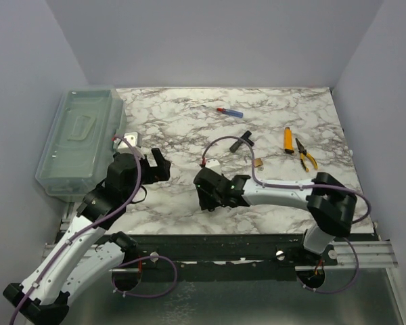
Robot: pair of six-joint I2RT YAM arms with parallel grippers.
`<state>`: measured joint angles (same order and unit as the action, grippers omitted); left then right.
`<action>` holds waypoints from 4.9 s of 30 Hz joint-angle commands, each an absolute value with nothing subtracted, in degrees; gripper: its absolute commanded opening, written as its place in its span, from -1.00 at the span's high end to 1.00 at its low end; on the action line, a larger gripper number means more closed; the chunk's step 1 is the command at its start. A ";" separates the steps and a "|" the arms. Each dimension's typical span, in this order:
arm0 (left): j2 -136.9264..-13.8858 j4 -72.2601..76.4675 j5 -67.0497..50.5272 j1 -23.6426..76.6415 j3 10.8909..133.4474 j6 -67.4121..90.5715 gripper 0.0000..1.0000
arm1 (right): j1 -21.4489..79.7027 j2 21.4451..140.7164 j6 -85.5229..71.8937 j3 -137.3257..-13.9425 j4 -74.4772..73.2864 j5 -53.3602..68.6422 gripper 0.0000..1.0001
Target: Unlock with the key
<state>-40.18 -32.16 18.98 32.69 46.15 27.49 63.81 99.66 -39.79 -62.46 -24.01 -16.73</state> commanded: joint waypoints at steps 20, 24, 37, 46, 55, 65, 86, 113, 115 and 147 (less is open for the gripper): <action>-46.17 -8.12 -27.87 33.20 39.88 44.51 -0.76 | 64.25 65.34 -22.62 -44.46 10.72 -12.86 0.59; -47.01 -5.24 -26.22 34.53 38.23 45.85 -0.71 | 64.27 65.14 -22.98 -44.72 11.52 -11.61 0.59; -49.72 2.74 -20.22 36.47 34.65 51.20 -0.15 | 64.25 64.90 -23.20 -45.09 14.26 -8.92 0.59; -50.19 3.49 -19.20 36.74 33.21 51.07 0.25 | 64.25 67.71 -23.78 -48.64 13.30 -10.33 0.59; -48.71 1.58 -15.61 36.82 34.26 50.24 1.00 | 64.25 68.04 -25.66 -50.31 13.97 -8.66 -0.02; -43.95 -3.60 -7.95 36.71 36.74 45.75 1.00 | 64.27 59.60 -25.61 -44.84 12.02 -13.55 -0.72; -39.44 -4.24 -25.03 36.69 44.89 38.32 1.00 | 64.26 53.87 -30.79 -37.95 19.58 -1.68 -0.99; -43.17 11.05 -35.90 36.73 45.96 44.38 1.00 | 64.16 51.58 -30.23 -29.04 41.41 8.96 0.01; -43.07 11.16 -35.71 36.74 45.78 44.36 1.00 | 64.16 51.83 -30.19 -29.36 41.22 7.97 0.04; -45.02 5.90 -27.17 36.73 44.42 42.62 1.00 | 64.08 57.41 -24.74 -39.98 23.54 -6.62 0.95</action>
<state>-43.92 7.40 -32.42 36.49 43.90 44.27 63.94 55.53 -28.38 -35.55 30.24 0.62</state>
